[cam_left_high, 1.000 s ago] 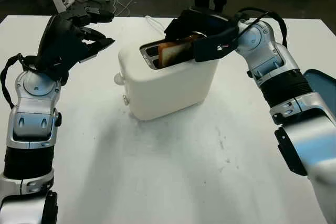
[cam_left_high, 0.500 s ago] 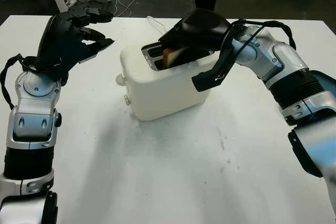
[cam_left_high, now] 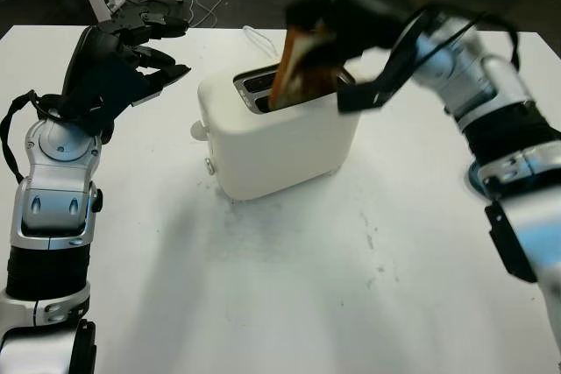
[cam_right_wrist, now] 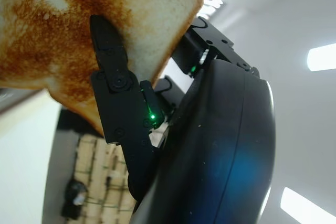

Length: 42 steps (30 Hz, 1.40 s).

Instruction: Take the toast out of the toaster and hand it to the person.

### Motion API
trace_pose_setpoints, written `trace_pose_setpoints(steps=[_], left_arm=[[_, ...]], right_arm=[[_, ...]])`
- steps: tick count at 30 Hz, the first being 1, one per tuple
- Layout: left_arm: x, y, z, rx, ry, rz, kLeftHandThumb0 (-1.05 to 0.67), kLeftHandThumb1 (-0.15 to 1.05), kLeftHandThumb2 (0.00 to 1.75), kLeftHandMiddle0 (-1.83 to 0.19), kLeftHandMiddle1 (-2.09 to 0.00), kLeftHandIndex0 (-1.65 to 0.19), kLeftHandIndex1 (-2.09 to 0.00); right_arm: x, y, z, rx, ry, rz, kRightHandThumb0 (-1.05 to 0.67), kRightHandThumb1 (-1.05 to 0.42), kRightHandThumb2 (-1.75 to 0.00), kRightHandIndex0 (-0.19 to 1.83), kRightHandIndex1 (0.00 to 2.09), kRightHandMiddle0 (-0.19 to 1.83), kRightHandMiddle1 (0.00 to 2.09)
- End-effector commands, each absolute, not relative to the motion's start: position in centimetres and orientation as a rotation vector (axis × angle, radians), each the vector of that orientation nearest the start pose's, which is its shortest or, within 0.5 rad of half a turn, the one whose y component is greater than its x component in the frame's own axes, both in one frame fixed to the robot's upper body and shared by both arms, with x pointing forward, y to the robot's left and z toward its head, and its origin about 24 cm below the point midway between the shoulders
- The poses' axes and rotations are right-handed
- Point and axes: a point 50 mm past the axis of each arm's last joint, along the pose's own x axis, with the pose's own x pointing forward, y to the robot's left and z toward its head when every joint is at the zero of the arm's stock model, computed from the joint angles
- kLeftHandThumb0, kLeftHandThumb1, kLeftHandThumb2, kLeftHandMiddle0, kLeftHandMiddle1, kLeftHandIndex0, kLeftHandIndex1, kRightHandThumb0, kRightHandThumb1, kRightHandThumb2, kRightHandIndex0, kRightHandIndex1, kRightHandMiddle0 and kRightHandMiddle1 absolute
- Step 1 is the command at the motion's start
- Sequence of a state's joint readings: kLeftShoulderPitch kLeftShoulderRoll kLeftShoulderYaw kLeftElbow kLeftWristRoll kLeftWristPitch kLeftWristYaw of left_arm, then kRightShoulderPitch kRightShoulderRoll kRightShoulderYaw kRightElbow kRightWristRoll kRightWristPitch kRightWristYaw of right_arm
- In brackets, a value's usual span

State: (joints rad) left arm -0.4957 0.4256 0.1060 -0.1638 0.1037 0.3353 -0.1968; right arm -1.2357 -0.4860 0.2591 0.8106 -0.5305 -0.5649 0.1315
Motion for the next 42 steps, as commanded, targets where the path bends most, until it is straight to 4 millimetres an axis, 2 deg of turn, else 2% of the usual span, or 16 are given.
trace_pose_setpoints(steps=[1, 7, 12, 15, 17, 19, 22, 25, 26, 27, 28, 29, 30, 32, 37, 42], left_arm=[[31.2, 20.8, 21.0, 0.51, -0.302, -0.021, -0.29, 0.9, 0.0, -0.48, -0.9, -0.59, -0.43], [31.1, 20.8, 20.9, 0.508, -0.299, -0.02, -0.3, 0.9, 0.0, -0.48, -0.89, -0.6, -0.42], [31.0, 20.9, 20.8, 0.466, -0.289, -0.017, -0.29, 0.9, 0.0, -0.46, -0.89, -0.6, -0.41], [30.9, 21.1, 20.7, 0.461, -0.28, -0.006, -0.27, 0.9, 0.0, -0.45, -0.9, -0.6, -0.41], [30.8, 21.2, 20.7, 0.466, -0.275, 0.001, -0.25, 0.9, 0.0, -0.45, -0.89, -0.6, -0.4], [30.8, 21.2, 20.8, 0.466, -0.269, 0.007, -0.25, 0.91, 0.0, -0.45, -0.89, -0.6, -0.4], [30.9, 21.2, 20.8, 0.466, -0.268, 0.006, -0.25, 0.91, 0.0, -0.45, -0.87, -0.6, -0.39], [30.9, 21.1, 20.8, 0.471, -0.268, -0.001, -0.27, 0.91, 0.0, -0.45, -0.86, -0.61, -0.38], [31.0, 21.1, 20.8, 0.47, -0.269, -0.004, -0.27, 0.91, 0.0, -0.45, -0.86, -0.61, -0.37], [31.0, 21.0, 20.8, 0.47, -0.268, -0.005, -0.28, 0.91, 0.0, -0.46, -0.85, -0.61, -0.37], [31.0, 21.0, 20.8, 0.472, -0.268, -0.006, -0.28, 0.91, 0.0, -0.46, -0.85, -0.61, -0.36], [31.0, 21.0, 20.8, 0.474, -0.267, -0.006, -0.28, 0.91, 0.0, -0.46, -0.84, -0.61, -0.36], [31.0, 21.0, 20.8, 0.477, -0.267, -0.005, -0.28, 0.91, 0.0, -0.46, -0.84, -0.61, -0.36], [31.0, 21.0, 20.8, 0.479, -0.27, -0.006, -0.29, 0.91, 0.0, -0.47, -0.84, -0.61, -0.35], [31.0, 21.1, 20.7, 0.461, -0.267, -0.006, -0.28, 0.91, 0.0, -0.48, -0.85, -0.63, -0.35], [30.9, 21.1, 20.7, 0.46, -0.267, -0.004, -0.27, 0.91, 0.0, -0.48, -0.85, -0.63, -0.34]], right_arm=[[38.5, -12.7, 31.6, -1.093, -0.847, 0.287, -0.46, -0.92, -0.42, 1.09, 1.75, 0.8, 1.75], [38.5, -15.6, 33.9, -0.915, -0.842, 0.172, -0.51, -0.92, -0.43, 1.09, 1.75, 0.8, 1.75], [39.1, -18.8, 33.4, -0.758, -0.749, 0.073, -0.47, -0.92, -0.39, 1.1, 1.75, 0.84, 1.75], [39.5, -21.0, 31.7, -0.741, -0.672, -0.008, -0.43, -0.92, -0.42, 1.08, 1.75, 0.84, 1.75], [40.0, -22.7, 29.9, -0.683, -0.582, -0.064, -0.43, -0.92, -0.41, 1.02, 1.75, 0.73, 1.75], [40.2, -23.7, 28.3, -0.665, -0.52, -0.124, -0.44, -0.92, -0.38, 0.98, 1.75, 0.69, 1.75], [40.5, -24.7, 25.8, -0.654, -0.428, -0.203, -0.35, -0.92, -0.36, 0.9, 1.75, 0.6, 1.75], [40.7, -25.1, 24.0, -0.604, -0.359, -0.252, -0.29, -0.92, -0.38, 0.86, 1.75, 0.61, 1.75], [40.7, -25.1, 23.5, -0.594, -0.34, -0.276, -0.25, -0.92, -0.37, 0.77, 1.75, 0.55, 1.72], [40.8, -25.1, 23.1, -0.584, -0.325, -0.29, -0.19, -0.92, -0.37, 0.57, 1.37, 0.52, 1.31], [40.8, -25.1, 22.7, -0.567, -0.304, -0.291, -0.15, -0.92, -0.38, 0.55, 1.39, 0.57, 1.19], [40.9, -25.1, 22.3, -0.562, -0.283, -0.288, -0.15, -0.92, -0.41, 0.54, 1.6, 0.49, 1.42], [40.9, -25.1, 21.9, -0.547, -0.262, -0.284, -0.15, -0.92, -0.42, 0.61, 1.67, 0.45, 1.58], [41.0, -25.0, 21.4, -0.503, -0.234, -0.266, -0.15, -0.92, -0.42, 0.72, 1.73, 0.41, 1.71], [41.3, -24.5, 20.3, -0.512, -0.176, -0.282, -0.13, -0.92, -0.42, 0.7, 1.74, 0.37, 1.74], [41.4, -24.0, 19.6, -0.44, -0.142, -0.293, -0.09, -0.92, -0.41, 0.71, 1.75, 0.35, 1.75]])
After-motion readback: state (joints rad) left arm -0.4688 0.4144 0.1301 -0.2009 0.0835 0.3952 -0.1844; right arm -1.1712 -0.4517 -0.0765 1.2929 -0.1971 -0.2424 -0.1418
